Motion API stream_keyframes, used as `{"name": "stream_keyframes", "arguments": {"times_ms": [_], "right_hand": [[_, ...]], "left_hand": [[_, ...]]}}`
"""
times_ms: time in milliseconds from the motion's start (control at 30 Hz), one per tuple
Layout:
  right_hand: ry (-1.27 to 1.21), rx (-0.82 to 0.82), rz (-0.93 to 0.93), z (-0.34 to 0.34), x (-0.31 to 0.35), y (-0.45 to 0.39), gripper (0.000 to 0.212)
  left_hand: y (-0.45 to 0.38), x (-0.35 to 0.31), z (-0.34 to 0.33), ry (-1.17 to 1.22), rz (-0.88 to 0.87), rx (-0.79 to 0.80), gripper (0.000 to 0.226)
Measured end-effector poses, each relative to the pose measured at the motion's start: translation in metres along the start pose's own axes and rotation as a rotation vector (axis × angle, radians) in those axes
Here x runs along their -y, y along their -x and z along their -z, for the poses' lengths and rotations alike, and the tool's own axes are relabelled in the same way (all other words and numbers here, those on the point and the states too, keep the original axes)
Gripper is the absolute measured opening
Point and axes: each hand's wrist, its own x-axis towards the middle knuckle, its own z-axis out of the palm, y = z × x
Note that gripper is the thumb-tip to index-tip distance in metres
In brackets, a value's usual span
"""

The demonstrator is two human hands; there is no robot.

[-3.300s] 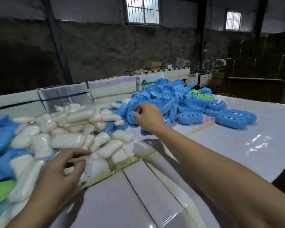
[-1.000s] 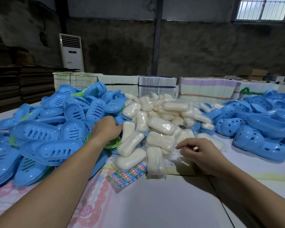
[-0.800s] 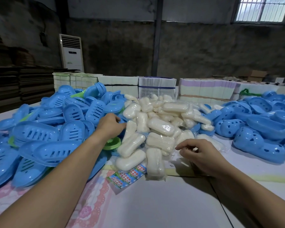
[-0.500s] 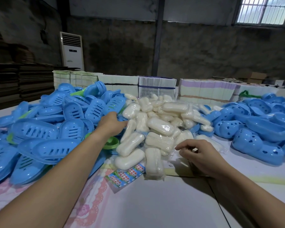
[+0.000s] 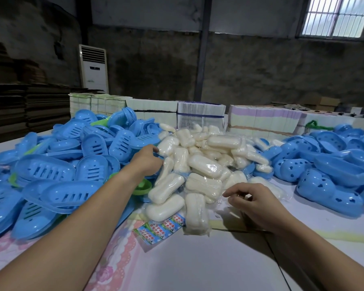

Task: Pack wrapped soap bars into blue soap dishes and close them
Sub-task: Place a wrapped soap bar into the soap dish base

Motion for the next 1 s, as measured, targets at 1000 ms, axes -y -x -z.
{"name": "stream_keyframes", "arguments": {"times_ms": [1000], "right_hand": [[0.457, -0.022, -0.182, 0.024, -0.025, -0.008, 0.041]], "left_hand": [[0.124, -0.043, -0.019, -0.015, -0.901, 0.449, 0.034]]}}
